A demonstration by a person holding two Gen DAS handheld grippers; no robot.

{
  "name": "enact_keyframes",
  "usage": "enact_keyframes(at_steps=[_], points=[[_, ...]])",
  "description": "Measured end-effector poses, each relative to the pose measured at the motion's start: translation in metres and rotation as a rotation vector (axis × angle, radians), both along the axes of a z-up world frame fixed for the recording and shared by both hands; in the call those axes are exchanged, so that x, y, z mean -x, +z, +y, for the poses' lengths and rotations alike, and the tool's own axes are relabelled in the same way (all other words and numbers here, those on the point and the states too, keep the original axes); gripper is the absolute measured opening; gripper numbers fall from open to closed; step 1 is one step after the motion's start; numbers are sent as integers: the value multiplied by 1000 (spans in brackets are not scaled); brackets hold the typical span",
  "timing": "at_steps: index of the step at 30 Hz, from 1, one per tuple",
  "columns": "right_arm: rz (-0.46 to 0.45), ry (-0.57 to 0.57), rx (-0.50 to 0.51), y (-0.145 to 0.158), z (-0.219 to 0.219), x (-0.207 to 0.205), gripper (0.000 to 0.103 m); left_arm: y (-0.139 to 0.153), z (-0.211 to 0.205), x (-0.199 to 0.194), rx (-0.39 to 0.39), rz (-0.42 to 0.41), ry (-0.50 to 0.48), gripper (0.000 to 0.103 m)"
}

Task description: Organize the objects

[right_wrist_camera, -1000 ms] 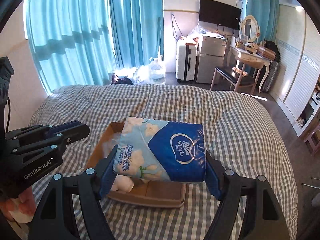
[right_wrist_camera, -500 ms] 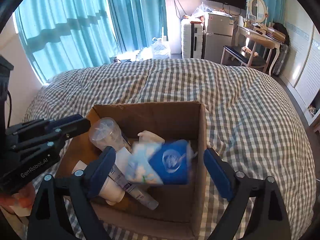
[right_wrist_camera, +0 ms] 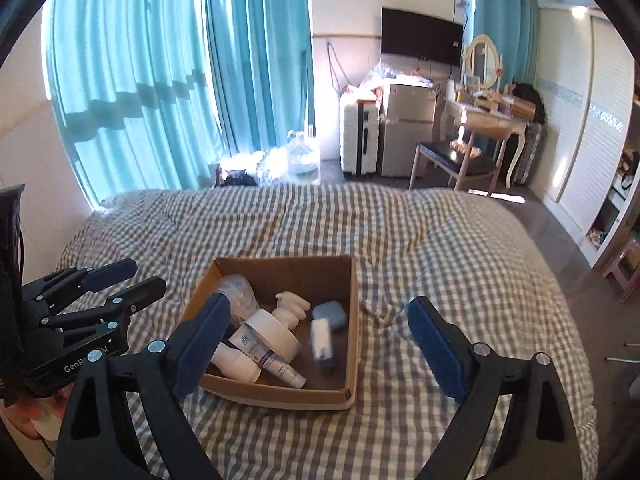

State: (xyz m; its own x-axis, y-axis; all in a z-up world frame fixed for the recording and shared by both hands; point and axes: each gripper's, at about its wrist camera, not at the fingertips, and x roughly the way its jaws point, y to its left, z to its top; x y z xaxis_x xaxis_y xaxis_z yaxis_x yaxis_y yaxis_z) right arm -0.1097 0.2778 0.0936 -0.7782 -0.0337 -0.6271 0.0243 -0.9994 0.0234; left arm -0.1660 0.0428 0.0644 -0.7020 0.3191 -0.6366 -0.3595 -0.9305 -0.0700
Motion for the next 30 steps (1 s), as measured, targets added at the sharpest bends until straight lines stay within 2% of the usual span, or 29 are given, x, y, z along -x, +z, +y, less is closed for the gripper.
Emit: enact_keyframes(at_steps=[5, 10, 13, 14, 15, 20, 25, 30], points=[[72, -5, -33, 35, -6, -37, 93, 34, -8, -32, -11, 65, 21, 59], [119, -12, -43, 51, -8, -67, 94, 53, -15, -55, -27, 106, 38, 71], [138, -33, -45, 56, -8, -77, 95, 60, -20, -64, -28, 139, 54, 83], [142, -32, -48, 57, -7, -78, 95, 61, -22, -67, -36, 151, 62, 94], [147, -34, -54, 57, -6, -80, 95, 62, -24, -70, -46, 165, 72, 100], [169, -51, -70, 52, -2, -84, 95, 61, -29, -81, -67, 205, 95, 100], [166, -49, -48, 35, 2, -81, 95, 48, -25, -92, -39, 241, 107, 100], [190, -38, 2, 18, 7, -84, 95, 32, -26, -101, -67, 247, 127, 101]])
